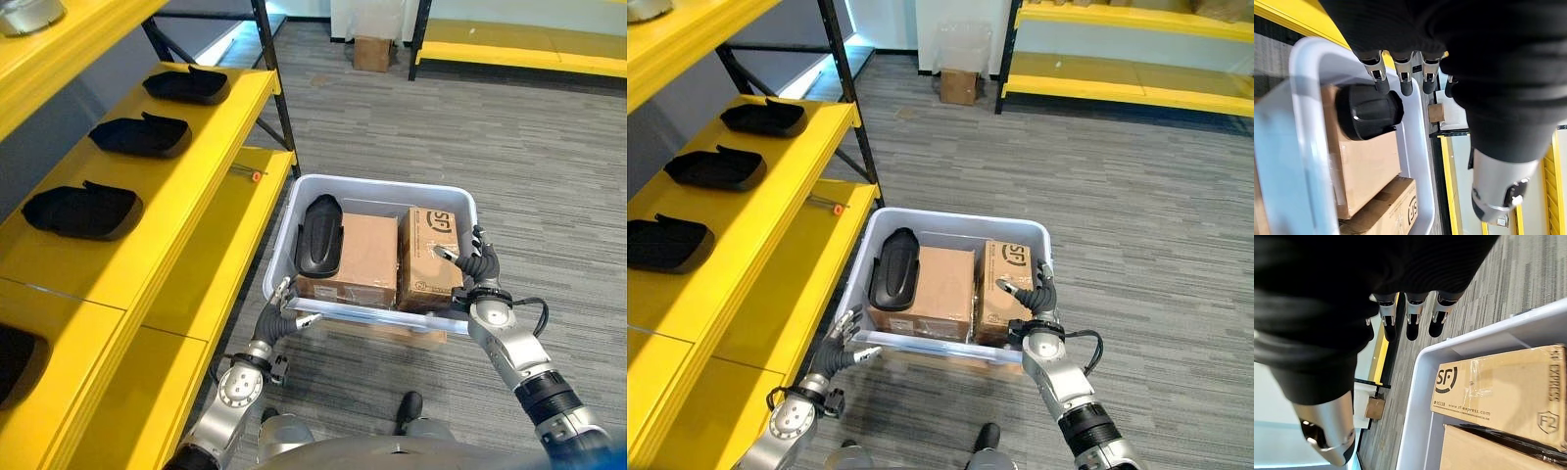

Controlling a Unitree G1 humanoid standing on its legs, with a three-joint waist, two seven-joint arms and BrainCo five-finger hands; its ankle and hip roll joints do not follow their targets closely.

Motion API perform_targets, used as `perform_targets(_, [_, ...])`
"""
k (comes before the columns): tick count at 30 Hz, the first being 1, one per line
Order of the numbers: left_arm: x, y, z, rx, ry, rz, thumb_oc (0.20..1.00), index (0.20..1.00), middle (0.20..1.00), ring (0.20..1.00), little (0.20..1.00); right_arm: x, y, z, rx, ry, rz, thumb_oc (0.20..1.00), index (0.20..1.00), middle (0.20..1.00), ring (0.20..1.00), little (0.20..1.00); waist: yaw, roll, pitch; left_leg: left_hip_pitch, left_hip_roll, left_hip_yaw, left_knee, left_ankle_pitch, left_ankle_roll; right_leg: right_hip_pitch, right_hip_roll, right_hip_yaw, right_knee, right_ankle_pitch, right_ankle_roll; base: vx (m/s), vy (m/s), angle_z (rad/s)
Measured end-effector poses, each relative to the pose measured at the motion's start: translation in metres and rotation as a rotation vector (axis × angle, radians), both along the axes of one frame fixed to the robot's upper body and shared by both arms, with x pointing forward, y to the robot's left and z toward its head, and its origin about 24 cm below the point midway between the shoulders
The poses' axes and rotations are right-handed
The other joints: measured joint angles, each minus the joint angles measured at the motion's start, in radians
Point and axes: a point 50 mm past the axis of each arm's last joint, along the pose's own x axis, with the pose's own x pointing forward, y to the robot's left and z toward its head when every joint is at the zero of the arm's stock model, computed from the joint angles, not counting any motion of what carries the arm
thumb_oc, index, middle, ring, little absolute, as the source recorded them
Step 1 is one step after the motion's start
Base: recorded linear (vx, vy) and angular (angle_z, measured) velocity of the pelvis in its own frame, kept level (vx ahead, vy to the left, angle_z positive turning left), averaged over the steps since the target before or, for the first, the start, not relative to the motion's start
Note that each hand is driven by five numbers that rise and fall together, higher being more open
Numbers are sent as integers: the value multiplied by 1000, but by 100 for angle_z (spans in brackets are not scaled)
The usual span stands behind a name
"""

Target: Move parts from the plastic box to the shelf.

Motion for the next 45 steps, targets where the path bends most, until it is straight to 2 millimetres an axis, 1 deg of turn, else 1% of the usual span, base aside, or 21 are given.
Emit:
perform_targets(4, [7,0,6,3,-32,-10,1000,1000,1000,1000,1000,8,3,8,-20,-26,31,1000,1000,1000,1000,1000,-3,16,31,-21,25,10,35,59,-4,-55,-13,-6,160,-108,-28,145,-158,6])
perform_targets(5, [7,0,6,3,-32,-10,1000,1000,1000,1000,1000,8,3,8,-20,-26,31,1000,1000,1000,1000,1000,-3,16,31,-21,25,10,35,59,-4,-55,-13,-6,160,-108,-28,112,-104,28])
perform_targets(7, [11,1,9,21,-45,-27,1000,1000,1000,1000,1000,7,3,6,-13,-22,46,1000,1000,1000,1000,1000,-37,12,46,-82,39,37,95,144,-65,-56,-19,-28,197,-160,-31,52,-41,50])
perform_targets(9, [13,3,11,31,-53,-34,1000,1000,1000,1000,1000,6,3,5,-12,-21,48,1000,1000,1000,1000,1000,-43,19,53,-125,62,29,139,202,-70,-59,-10,-39,203,-170,-64,47,107,24])
perform_targets(10, [14,2,11,28,-53,-35,1000,1000,1000,1000,1000,6,4,6,-11,-26,49,1000,1000,1000,1000,1000,-43,22,67,-183,71,23,228,190,-83,-58,-15,-39,206,-178,-82,131,313,-16])
perform_targets(11, [11,1,9,27,-45,-36,1000,1000,1000,1000,1000,5,7,4,-4,-25,53,1000,1000,1000,1000,1000,-43,18,75,-195,59,25,217,111,-103,-58,-18,-34,205,-173,-90,126,464,-13])
perform_targets(12, [12,1,10,27,-46,-36,1000,1000,1000,1000,1000,5,7,3,-15,-32,54,1000,1000,1000,1000,1000,-50,29,81,-201,45,39,155,52,-99,-57,-16,-35,203,-172,-90,157,451,-20])
perform_targets(14, [15,-1,12,21,-58,-42,1000,1000,1000,1000,1000,0,7,-1,-39,-16,60,1000,1000,1000,1000,1000,-55,46,90,-183,36,56,-32,53,-95,-57,-9,-36,211,-175,-87,105,372,-14])
perform_targets(15, [17,-2,14,22,-66,-45,1000,1000,1000,1000,1000,0,9,-3,-48,-8,76,1000,1000,1000,1000,1000,-48,40,106,-174,29,56,-67,45,-75,-51,-16,-17,221,-175,-86,98,229,-33])
perform_targets(17, [16,-1,11,14,-50,-46,1000,1000,1000,1000,1000,-1,14,-6,-44,1,96,1000,1000,1000,1000,1000,-50,38,110,-151,9,44,-75,36,-62,-33,-20,8,223,-174,-78,112,225,-47])
perform_targets(19, [16,-4,11,0,-45,-71,1000,1000,1000,1000,1000,-6,11,-10,-48,28,90,1000,1000,1000,1000,1000,-60,45,105,-119,-42,53,-16,25,-44,-1,-28,14,215,-176,-40,110,197,-22])
perform_targets(20, [14,-6,10,-7,-37,-80,1000,1000,1000,1000,1000,-9,5,-13,-70,44,84,1000,1000,1000,1000,1000,-63,68,94,-102,-65,67,-23,0,-25,1,-20,30,227,-188,-17,89,140,13])
perform_targets(21, [17,-4,12,-1,-48,-80,1000,1000,1000,1000,1000,-11,3,-16,-69,54,68,1000,1000,1000,1000,1000,-72,62,91,-86,-70,79,-51,-54,-10,-4,-26,29,249,-199,1,86,138,28])
perform_targets(23, [19,0,13,11,-47,-74,1000,1000,1000,1000,1000,-12,7,-19,-59,62,64,1000,1000,1000,1000,1000,-51,19,87,-87,-128,84,-84,-50,15,-31,-83,46,265,-196,21,32,86,20])
perform_targets(25, [15,1,11,16,-35,-72,1000,1000,1000,1000,1000,-10,10,-15,-94,32,78,1000,1000,1000,1000,1000,-35,13,86,-92,-161,82,-89,-50,30,-31,-105,53,248,-180,35,-32,43,13])
perform_targets(28, [12,12,10,56,-26,-59,1000,1000,1000,1000,1000,14,17,17,-174,-105,114,1000,1000,1000,1000,1000,2,12,93,-132,-181,75,-85,-45,46,-41,-115,45,212,-148,64,-53,20,16])
perform_targets(30, [13,13,11,52,-31,-55,1000,1000,1000,1000,1000,24,19,32,-222,-162,139,1000,1000,1000,1000,1000,12,13,103,-157,-177,64,-75,-43,48,-53,-110,37,213,-147,64,-49,-2,13])
perform_targets(36, [25,5,26,18,-94,-76,1000,1000,1000,1000,1000,49,17,89,-429,-345,211,1000,1000,1000,1000,1000,45,21,200,-231,-153,20,-31,-39,44,-93,-86,8,238,-156,46,-43,-27,12])
perform_targets(39, [30,2,37,-4,-138,-89,1000,1000,1000,1000,1000,58,20,121,-539,-444,277,1000,1000,1000,1000,1000,63,27,244,-274,-144,6,-13,-32,41,-143,-87,3,287,-174,31,-38,-36,9])
perform_targets(40, [35,0,47,-22,-178,-102,1000,1000,1000,1000,1000,63,26,141,-610,-513,322,1000,1000,1000,1000,1000,83,29,281,-300,-140,-3,6,-30,41,-177,-95,2,340,-199,20,-73,-70,15])
perform_targets(45, [43,2,64,1,-241,-149,1000,1000,1000,1000,1000,71,35,173,-674,-602,370,1000,1000,1000,1000,1000,123,38,331,-390,-141,-47,60,-26,34,-274,-124,-3,477,-263,-1,-40,-62,24])
